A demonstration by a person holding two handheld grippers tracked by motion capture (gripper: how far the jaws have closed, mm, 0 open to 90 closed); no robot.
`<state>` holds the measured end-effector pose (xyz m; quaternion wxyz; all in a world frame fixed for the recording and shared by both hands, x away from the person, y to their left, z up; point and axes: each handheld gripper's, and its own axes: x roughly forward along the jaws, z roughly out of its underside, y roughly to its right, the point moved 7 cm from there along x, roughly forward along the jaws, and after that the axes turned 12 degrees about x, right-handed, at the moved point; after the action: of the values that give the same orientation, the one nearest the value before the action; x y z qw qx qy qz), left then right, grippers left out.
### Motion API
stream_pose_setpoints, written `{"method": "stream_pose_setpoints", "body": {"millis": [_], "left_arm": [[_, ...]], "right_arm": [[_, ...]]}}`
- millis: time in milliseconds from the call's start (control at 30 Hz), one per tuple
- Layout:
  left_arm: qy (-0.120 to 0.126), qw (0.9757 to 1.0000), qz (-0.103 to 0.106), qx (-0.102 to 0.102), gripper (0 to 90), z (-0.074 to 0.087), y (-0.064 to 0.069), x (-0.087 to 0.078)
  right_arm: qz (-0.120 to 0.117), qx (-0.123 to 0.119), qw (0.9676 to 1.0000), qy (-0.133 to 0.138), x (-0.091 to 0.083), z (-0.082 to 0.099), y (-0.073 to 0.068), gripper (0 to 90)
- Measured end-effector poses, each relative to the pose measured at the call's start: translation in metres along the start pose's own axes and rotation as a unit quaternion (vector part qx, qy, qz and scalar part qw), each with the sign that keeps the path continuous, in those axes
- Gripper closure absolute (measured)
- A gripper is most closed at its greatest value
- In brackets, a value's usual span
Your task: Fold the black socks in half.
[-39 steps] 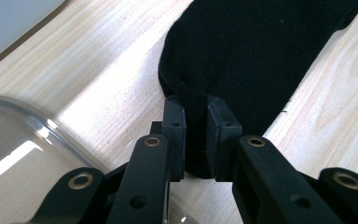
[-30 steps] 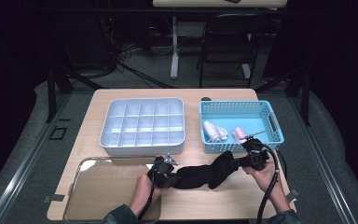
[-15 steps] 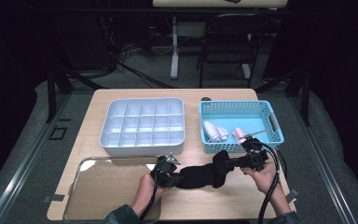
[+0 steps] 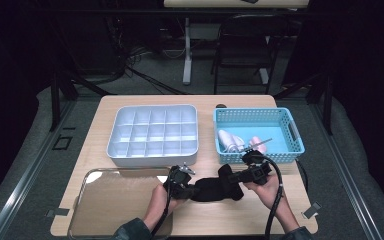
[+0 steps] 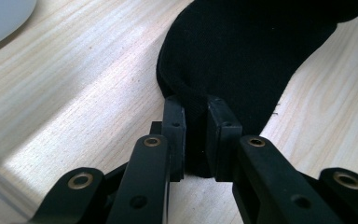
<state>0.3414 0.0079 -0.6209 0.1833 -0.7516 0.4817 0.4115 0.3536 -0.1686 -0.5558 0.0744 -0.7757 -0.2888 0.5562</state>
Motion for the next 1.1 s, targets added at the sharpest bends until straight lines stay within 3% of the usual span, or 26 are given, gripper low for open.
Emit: {"method": "stream_pose_setpoints", "body": {"millis": [200,367,400,500,667,733,867,933,1100], "left_arm": [[0.001,1.0000,0.006,-0.002,79.3,-0.002,0.001,0.002],[-0.001,1.0000,0.009,-0.002,79.2,-0.003,0.001,0.002],[0.001,0.9999,0.010,-0.004,79.2,-0.003,0.001,0.003],[0.002,0.9999,0.010,-0.005,79.1,-0.004,0.001,0.004],[0.004,0.9999,0.012,-0.008,78.0,-0.007,0.002,0.007],[0.002,0.9999,0.010,-0.008,74.6,-0.007,0.003,0.006],[-0.005,1.0000,0.001,-0.008,58.6,-0.006,0.002,0.001],[-0.004,1.0000,-0.003,-0.009,51.8,-0.005,0.003,-0.003],[0.005,0.9999,-0.006,-0.007,47.2,-0.005,0.003,-0.015]], "right_arm": [[0.027,-0.033,0.9988,-0.024,0.016,-0.003,-0.010,77.8],[0.024,-0.022,0.9991,-0.026,0.031,-0.004,-0.017,77.6],[0.030,-0.034,0.9983,-0.038,0.031,-0.004,-0.017,77.6],[0.031,-0.033,0.9984,-0.033,0.038,-0.004,-0.021,77.4],[0.047,-0.049,0.9964,-0.050,0.048,-0.001,-0.023,75.3],[0.046,-0.047,0.9964,-0.053,0.050,0.000,-0.024,72.6],[0.035,-0.059,0.9957,-0.063,0.048,0.001,-0.024,63.6],[0.031,-0.054,0.9966,-0.055,0.047,0.001,-0.026,60.0],[0.006,-0.055,0.9974,-0.047,0.039,0.001,-0.031,53.7]]}}
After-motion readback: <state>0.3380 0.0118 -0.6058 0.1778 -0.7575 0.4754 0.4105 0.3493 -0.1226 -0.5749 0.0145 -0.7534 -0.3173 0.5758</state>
